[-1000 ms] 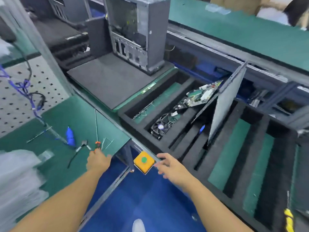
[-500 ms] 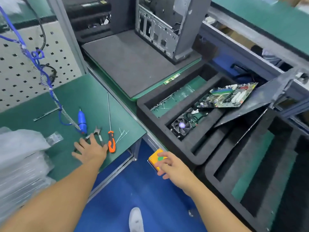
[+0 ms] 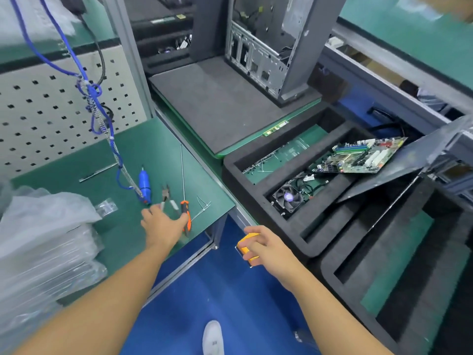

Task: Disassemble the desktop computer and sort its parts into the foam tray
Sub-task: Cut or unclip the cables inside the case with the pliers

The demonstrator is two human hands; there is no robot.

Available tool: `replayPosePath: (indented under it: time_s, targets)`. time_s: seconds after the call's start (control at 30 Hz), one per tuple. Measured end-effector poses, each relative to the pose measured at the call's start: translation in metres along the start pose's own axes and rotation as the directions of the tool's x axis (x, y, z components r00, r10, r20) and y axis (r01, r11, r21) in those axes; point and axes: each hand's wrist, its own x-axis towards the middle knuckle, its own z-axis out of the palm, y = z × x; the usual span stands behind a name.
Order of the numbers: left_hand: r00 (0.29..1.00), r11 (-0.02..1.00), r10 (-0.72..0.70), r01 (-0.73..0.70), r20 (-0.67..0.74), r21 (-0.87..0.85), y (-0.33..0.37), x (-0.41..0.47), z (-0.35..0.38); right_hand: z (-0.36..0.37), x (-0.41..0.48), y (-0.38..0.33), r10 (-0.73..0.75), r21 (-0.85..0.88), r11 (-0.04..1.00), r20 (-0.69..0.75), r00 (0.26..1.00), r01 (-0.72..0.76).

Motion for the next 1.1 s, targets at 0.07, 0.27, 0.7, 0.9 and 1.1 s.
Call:
replayPosePath:
  time_s: [0.07, 0.27, 0.7, 0.9, 1.1]
  targets:
    - [0.981, 0.964, 0.166, -0.139, 0.101, -0.227, 0.029, -0.025, -0.003, -0.002, -0.007, -0.006, -0.017, 0.044, 0.999, 0.002, 1.0, 0.017]
    - [0.669, 0.776, 0.458, 0.019, 0.585, -0.63, 0.141, -0.127, 0.014, -0.042, -0.041, -0.023, -0.147, 0.182, 0.974, 0.067, 0.987, 0.133]
    - [0.167, 0.569, 0.796, -0.537, 0.582, -0.623, 0.318, -0.363, 0.118, -0.235, -0.232, 0.053, -0.239, 0.563, 0.672, -0.45, 0.861, 0.481]
    - [0.098, 0.423, 0.884, -0.582, 0.457, -0.694, 0.363, -0.508, 0.188, -0.331, -0.334, 0.129, -0.277, 0.521, 0.563, -0.612, 0.741, 0.641]
    - [0.034, 0.41, 0.869, -0.608, 0.493, -0.68, 0.376, -0.635, 0.271, -0.423, -0.418, 0.228, -0.133, 0.6, 0.481, -0.671, 0.73, 0.639]
